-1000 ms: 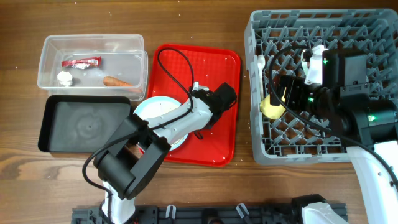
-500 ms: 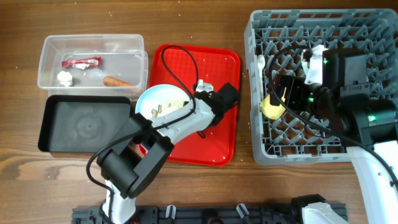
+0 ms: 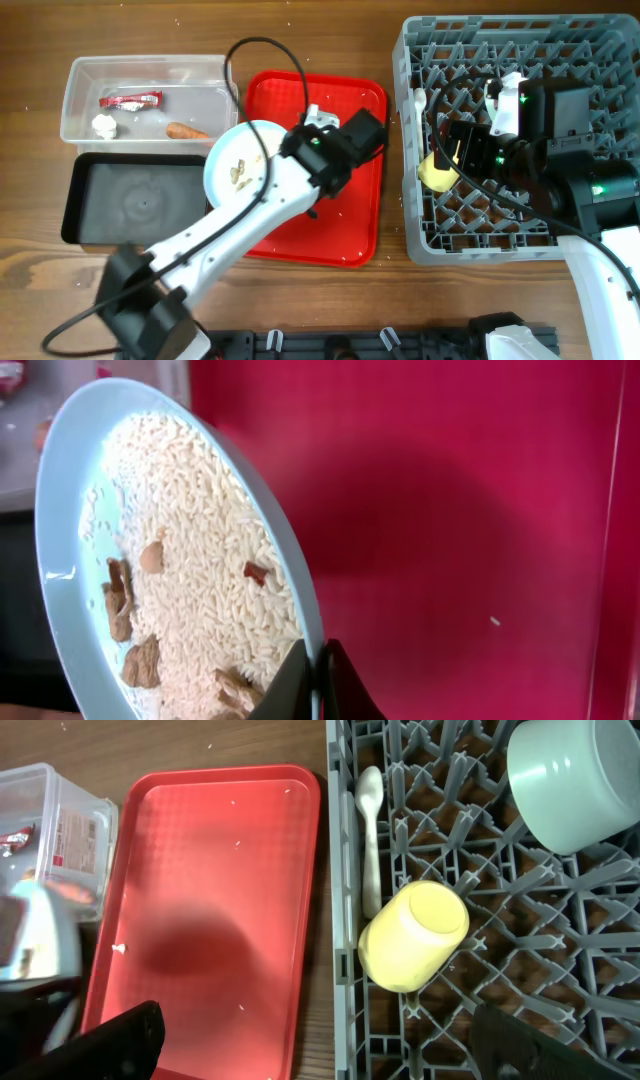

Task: Sort waste into correct bins and load items into the dishwasher rack
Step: 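Grasp the rim of the rice plate with the left gripper and lift, then tip the plate over the black tray to dump the rice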

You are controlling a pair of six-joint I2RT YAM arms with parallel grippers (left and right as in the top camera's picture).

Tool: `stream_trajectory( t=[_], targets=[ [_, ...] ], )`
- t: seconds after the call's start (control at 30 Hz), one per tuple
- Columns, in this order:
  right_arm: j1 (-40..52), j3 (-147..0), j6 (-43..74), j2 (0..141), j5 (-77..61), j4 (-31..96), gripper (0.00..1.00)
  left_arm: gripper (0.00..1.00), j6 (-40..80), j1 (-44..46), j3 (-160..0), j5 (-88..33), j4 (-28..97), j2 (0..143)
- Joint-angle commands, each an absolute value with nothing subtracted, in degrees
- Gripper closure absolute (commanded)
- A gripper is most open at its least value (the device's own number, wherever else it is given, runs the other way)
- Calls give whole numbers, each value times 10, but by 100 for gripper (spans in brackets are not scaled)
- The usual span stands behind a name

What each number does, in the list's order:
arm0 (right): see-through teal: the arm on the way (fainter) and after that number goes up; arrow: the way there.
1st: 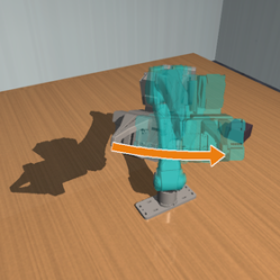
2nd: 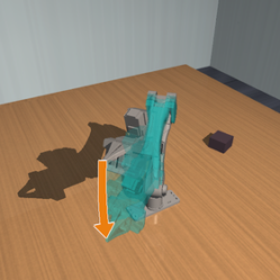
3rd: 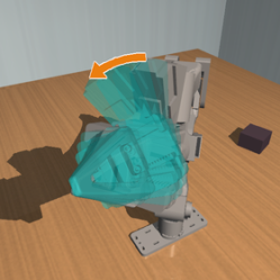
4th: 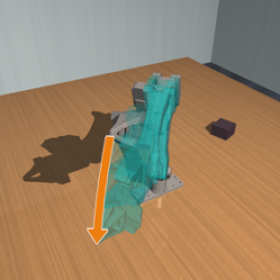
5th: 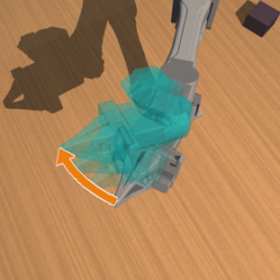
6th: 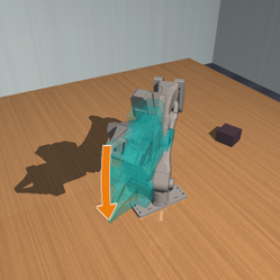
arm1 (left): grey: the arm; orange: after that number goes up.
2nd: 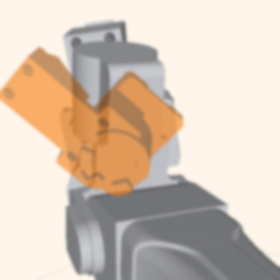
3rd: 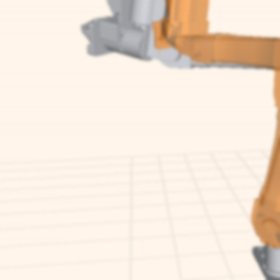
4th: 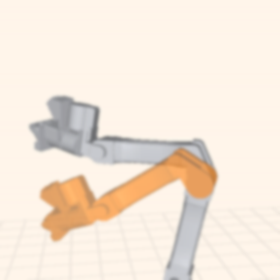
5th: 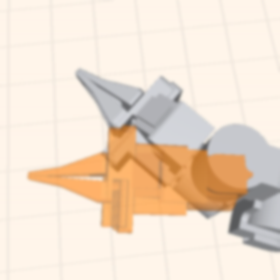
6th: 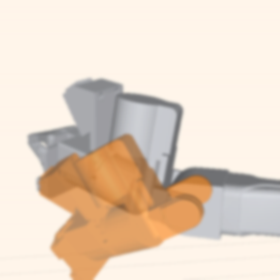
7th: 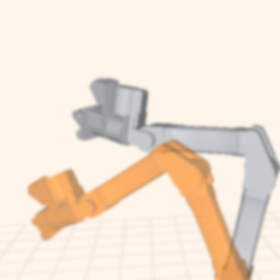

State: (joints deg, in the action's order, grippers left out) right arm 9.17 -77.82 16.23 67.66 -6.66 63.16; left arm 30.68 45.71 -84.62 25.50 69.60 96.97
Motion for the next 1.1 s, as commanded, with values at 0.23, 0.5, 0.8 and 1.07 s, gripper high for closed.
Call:
stream_trajectory(
  t=[0.23, 0.5, 0.8, 1.07],
  targets=[
    [90, -783, 167, 679, -76, 637, 1, 96, 239, 241, -856, 93, 800, 875],
    [90, -783, 166, 679, -76, 640, 1, 96, 90, -1, -853, -124, 763, 875],
    [90, -783, 167, 679, -76, 639, 1, 96, -59, -185, -853, -399, 751, 875],
    [90, -783, 167, 679, -76, 639, 1, 96, -252, -375, -766, -677, 811, 875]
  ],
)
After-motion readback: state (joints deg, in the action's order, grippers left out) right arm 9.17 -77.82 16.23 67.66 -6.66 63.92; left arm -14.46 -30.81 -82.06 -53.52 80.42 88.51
